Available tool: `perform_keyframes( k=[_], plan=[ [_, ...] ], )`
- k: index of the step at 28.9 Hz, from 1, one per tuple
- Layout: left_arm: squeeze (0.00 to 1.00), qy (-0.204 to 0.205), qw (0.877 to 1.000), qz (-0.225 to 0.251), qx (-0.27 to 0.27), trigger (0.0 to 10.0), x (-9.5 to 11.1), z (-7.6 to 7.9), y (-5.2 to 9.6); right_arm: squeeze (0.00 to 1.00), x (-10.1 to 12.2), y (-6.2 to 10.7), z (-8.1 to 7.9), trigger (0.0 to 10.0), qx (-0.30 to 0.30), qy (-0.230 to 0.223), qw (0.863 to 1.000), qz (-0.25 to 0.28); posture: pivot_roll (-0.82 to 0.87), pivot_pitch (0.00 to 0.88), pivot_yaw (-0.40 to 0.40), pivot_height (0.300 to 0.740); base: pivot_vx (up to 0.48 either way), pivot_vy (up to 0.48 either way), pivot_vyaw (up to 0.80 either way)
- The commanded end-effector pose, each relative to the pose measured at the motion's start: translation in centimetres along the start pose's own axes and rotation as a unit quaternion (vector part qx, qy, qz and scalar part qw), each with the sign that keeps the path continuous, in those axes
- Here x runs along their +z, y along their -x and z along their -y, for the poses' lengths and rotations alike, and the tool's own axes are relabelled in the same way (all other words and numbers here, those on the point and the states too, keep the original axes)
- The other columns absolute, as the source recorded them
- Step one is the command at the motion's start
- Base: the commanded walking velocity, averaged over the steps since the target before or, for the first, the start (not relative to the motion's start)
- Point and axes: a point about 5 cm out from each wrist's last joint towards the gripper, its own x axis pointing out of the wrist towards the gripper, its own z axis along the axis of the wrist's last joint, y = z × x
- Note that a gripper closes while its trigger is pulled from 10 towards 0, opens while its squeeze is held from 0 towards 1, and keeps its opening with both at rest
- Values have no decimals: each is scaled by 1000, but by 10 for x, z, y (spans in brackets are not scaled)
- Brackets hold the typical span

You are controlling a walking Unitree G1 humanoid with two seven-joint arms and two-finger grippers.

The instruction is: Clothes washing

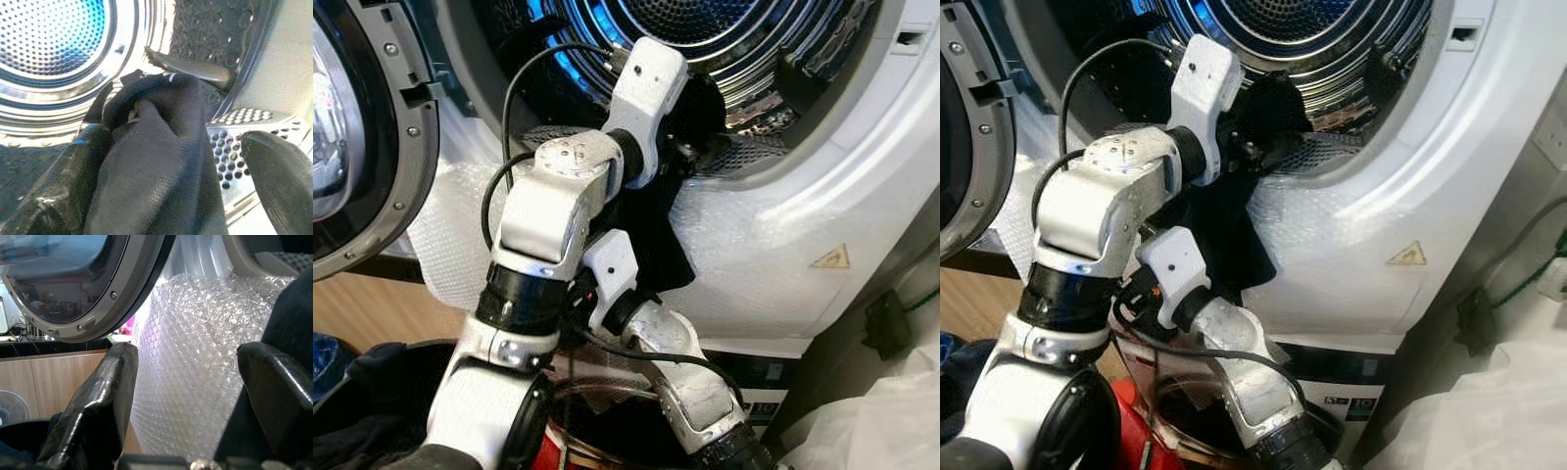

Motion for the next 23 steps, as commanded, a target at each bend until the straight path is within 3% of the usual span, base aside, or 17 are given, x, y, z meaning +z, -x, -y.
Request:
perform_keyframes(
  k=[1,4,5,10,11,16,19,23],
  plan=[
    [0,-7,999,-9,40,10000,0,-8,8,0,13,-18,-20,10000,25,-22,999,31,-13,0,96,740,0,0,0],
    [0,-8,999,-8,47,10000,1,-9,10,0,13,-18,-21,10000,27,-22,999,31,6,0,96,740,0,0,0],
    [0,-20,996,-9,92,10000,4,-13,18,0,12,-20,-23,10000,32,-23,999,31,11,0,97,740,0,0,0],
    [0,-18,989,-12,145,10000,5,-20,29,0,11,-21,-24,10000,36,-23,999,29,19,0,97,740,0,0,0],
    [0,-4,985,-21,172,10000,2,-23,36,0,11,-22,-24,10000,36,-22,999,29,25,0,97,740,0,0,0],
    [0,41,977,-50,201,10000,-11,-25,46,0,11,-25,-24,10000,37,-22,999,29,28,0,96,740,0,0,0],
    [0,70,977,-47,197,10000,-13,-19,50,0,11,-26,-24,10000,37,-26,999,31,41,0,91,740,0,0,0],
    [0,146,973,-42,173,10000,-15,-7,55,0,7,-27,-25,10000,38,-27,999,26,43,0,90,740,0,0,0]
  ],
)
